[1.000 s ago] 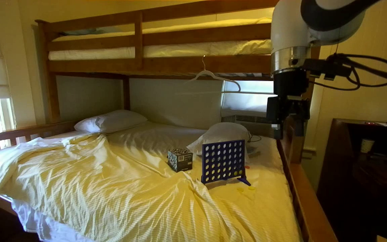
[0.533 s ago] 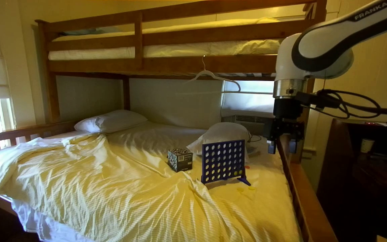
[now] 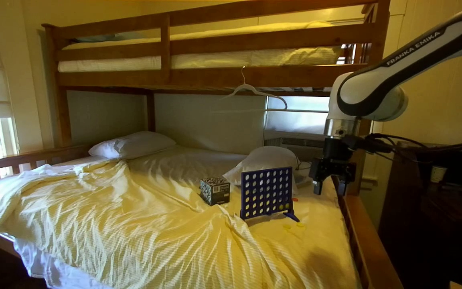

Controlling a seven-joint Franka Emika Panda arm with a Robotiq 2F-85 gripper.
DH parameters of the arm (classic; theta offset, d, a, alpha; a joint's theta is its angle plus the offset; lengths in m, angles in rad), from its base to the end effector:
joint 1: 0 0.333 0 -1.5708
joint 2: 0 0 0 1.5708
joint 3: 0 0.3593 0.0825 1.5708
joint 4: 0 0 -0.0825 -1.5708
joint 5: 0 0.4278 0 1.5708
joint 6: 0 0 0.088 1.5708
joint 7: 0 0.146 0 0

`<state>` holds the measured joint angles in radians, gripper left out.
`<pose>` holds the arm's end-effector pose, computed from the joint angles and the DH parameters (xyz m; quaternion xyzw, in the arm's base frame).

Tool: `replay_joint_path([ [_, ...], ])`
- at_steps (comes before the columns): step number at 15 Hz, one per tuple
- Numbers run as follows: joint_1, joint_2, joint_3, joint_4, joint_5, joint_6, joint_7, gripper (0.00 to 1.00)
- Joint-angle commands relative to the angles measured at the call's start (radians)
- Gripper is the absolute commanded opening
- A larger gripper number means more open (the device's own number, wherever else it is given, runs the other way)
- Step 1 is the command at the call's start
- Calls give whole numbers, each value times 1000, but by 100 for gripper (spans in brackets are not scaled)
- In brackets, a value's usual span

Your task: Put the yellow circle inside the blue object

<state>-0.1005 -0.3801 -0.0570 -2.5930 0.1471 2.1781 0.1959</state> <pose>0.4152 -0.0544 0.3587 -0.9739 0.2153 0.0196 0.0697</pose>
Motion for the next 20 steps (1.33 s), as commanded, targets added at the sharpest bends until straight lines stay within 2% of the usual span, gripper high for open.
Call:
replay_joint_path([
  [1,-1,8,-2,2,0,3,-1,100],
  [5,-5,27,13,8,-18,18,29,100],
  [10,-38,179,45,72,-110,183,182,100],
  [12,-60,250,57,102,-205,244,263,100],
  [15,-77,356,58,168,-409,258,427,100],
  [18,-46,453,29,245,-601,229,604,100],
  [20,-14,520,8,299,-678,195,688,100],
])
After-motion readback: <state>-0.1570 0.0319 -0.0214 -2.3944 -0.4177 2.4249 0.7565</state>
